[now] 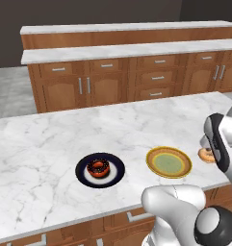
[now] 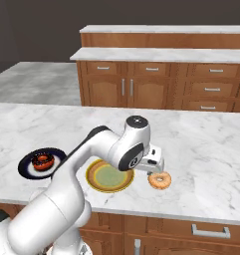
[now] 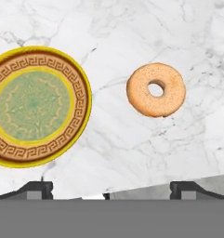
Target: Place the pastries on the plates.
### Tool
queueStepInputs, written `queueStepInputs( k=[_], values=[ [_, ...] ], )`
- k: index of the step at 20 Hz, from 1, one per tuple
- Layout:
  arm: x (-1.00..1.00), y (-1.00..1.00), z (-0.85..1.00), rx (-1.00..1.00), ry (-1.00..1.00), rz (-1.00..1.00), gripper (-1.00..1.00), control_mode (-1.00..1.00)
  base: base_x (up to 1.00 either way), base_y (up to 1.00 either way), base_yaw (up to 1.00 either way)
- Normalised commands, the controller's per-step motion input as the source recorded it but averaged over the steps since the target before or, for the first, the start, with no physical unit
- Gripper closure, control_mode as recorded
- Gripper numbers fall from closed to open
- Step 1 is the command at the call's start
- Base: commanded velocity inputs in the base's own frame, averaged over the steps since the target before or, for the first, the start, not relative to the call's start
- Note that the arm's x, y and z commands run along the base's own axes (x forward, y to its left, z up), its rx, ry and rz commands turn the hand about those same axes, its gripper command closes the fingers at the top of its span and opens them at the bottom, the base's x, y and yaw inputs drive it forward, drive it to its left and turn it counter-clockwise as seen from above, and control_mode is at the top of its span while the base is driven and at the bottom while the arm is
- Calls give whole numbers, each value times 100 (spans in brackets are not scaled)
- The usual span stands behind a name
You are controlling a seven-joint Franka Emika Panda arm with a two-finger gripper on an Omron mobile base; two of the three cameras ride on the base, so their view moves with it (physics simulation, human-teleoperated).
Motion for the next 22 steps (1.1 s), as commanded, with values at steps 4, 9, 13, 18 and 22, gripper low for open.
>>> queueStepInputs(
  k=[4,9,13,18,22],
  values=[
    [17,-18,-12,0,0,0,-100,-100,0,0,0],
    [21,-2,-12,0,0,0,-100,-100,0,0,0],
    [23,0,-17,0,0,0,-100,-100,0,0,0],
    [18,0,-20,0,0,0,-100,-100,0,0,0],
    [16,0,-22,0,0,0,-100,-100,0,0,0]
  ],
)
